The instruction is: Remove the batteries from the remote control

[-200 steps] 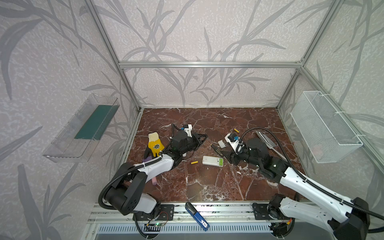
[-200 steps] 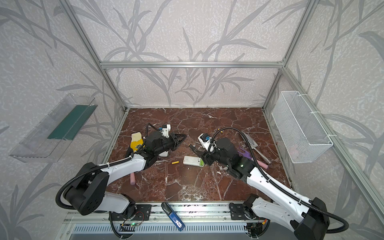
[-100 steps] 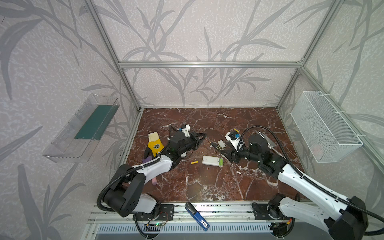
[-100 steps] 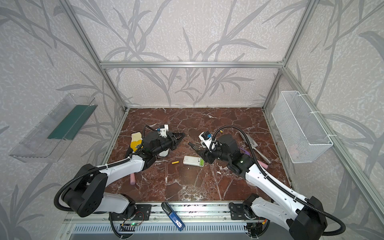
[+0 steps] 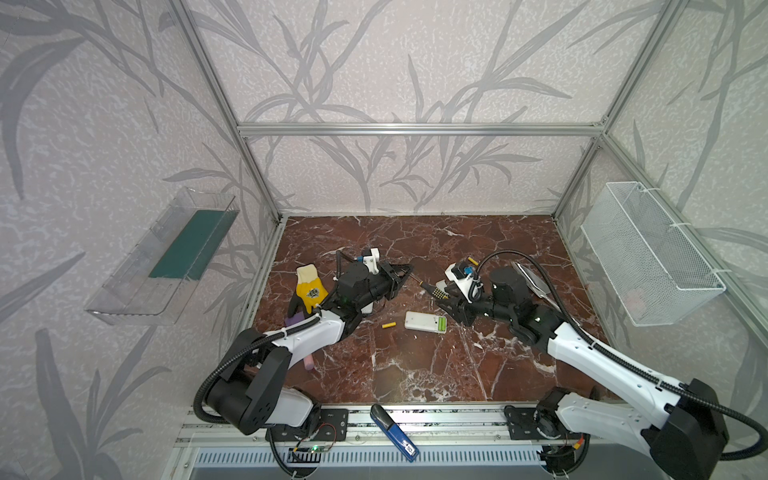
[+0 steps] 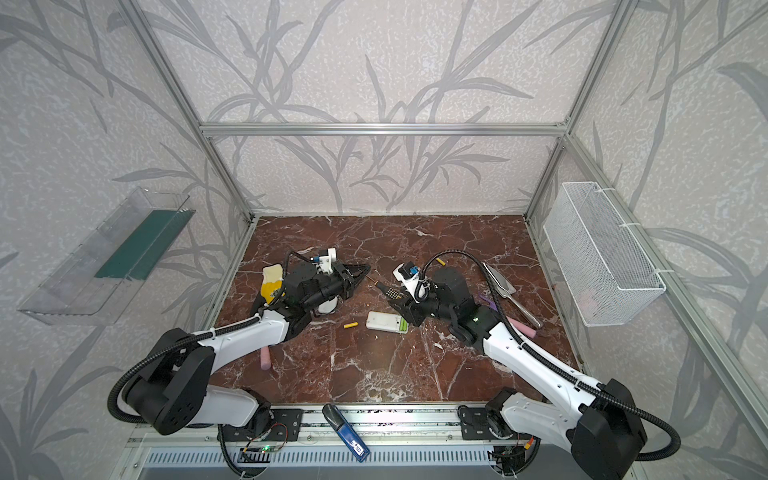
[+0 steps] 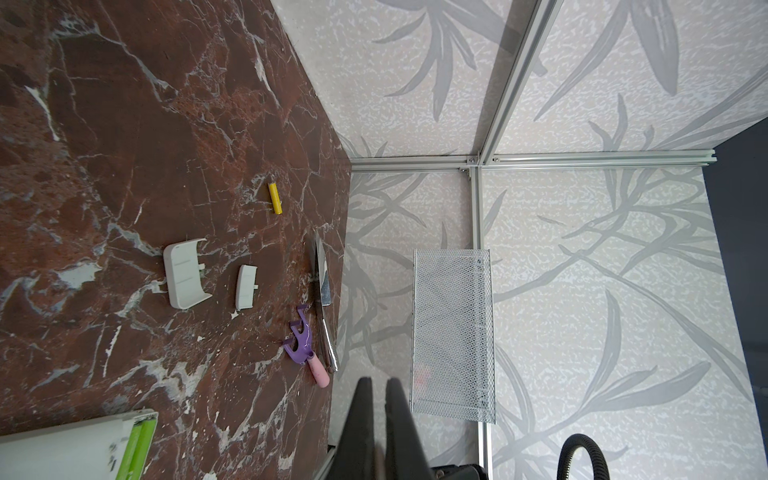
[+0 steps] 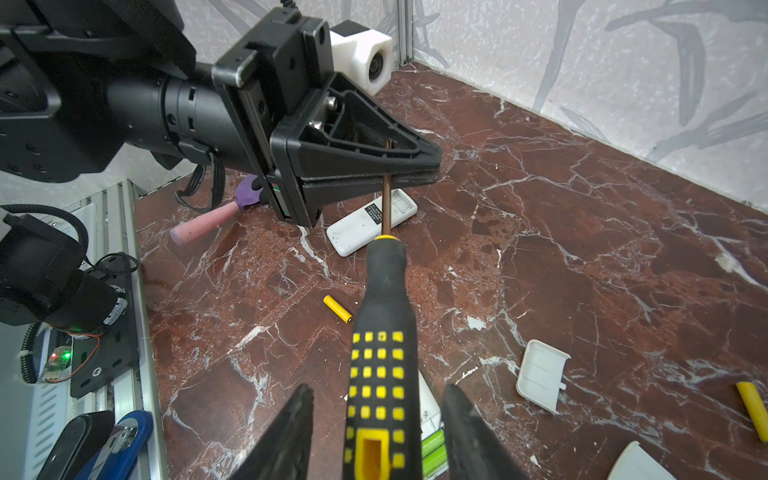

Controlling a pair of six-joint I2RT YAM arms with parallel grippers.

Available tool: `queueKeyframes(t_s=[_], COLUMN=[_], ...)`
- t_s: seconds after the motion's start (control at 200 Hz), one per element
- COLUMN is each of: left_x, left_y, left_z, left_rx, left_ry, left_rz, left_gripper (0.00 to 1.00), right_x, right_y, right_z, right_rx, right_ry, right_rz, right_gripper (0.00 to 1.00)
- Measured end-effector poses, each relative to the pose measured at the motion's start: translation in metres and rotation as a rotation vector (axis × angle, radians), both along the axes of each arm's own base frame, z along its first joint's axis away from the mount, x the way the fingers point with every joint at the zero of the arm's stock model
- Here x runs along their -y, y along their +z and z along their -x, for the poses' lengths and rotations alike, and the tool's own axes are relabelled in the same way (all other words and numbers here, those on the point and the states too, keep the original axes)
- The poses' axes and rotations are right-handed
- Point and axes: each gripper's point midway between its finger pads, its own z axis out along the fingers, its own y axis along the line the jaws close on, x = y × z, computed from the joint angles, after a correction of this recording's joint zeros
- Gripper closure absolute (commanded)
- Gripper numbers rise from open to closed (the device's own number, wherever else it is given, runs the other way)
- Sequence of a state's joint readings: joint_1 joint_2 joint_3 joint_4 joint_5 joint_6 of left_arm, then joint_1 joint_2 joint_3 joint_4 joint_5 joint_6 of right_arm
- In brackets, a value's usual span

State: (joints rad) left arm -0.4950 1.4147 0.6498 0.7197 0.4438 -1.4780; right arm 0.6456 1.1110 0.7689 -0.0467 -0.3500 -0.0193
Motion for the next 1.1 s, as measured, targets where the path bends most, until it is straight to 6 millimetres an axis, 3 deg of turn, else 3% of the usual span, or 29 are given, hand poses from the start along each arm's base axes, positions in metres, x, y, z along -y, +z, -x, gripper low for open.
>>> queueKeyframes(t_s=[0.23,0.82,1.1], left_x=[0.001,0.0,-0.001], left_y=[0.002,-0.002,-0.003], left_z=[0.0,0.001,0.0], left_rx=[0.008,-0.014,-0.017], left_ry=[-0.004,-0.003,0.003], left_rz=[0.005,0.0,-0.001], left_gripper=[1.0,1.0,1.0], right_x=[-0.003,-0.002,-0.004], right_y=[-0.011,-0.008,-0.01], right_z=[-0.003,-0.007,-0.009], right_rx=[-0.027,0.003,0.003], right_ry=[0.001,-0.011,-0.005], right_rz=[0.015,0.02,0.024], right_gripper=[0.57,0.66,0.88])
